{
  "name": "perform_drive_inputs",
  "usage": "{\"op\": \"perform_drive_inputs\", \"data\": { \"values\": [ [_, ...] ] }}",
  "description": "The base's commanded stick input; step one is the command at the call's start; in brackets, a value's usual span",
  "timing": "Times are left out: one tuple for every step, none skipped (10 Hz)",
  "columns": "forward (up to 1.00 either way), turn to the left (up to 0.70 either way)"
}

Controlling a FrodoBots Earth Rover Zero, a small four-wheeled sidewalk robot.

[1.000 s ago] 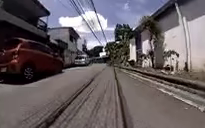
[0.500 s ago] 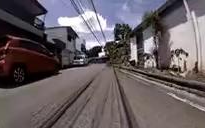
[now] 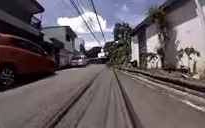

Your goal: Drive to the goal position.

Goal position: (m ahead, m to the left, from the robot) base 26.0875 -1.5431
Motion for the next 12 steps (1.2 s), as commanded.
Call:
{"op": "perform_drive_inputs", "data": {
  "values": [
    [0.85,0.0],
    [0.85,0.0],
    [0.85,0.0],
    [0.85,0.0],
    [0.85,0.0],
    [0.85,0.0],
    [0.85,0.0],
    [0.85,0.0],
    [0.85,0.0],
    [0.85,0.0],
    [0.85,0.0],
    [0.85,0.0]
  ]
}}
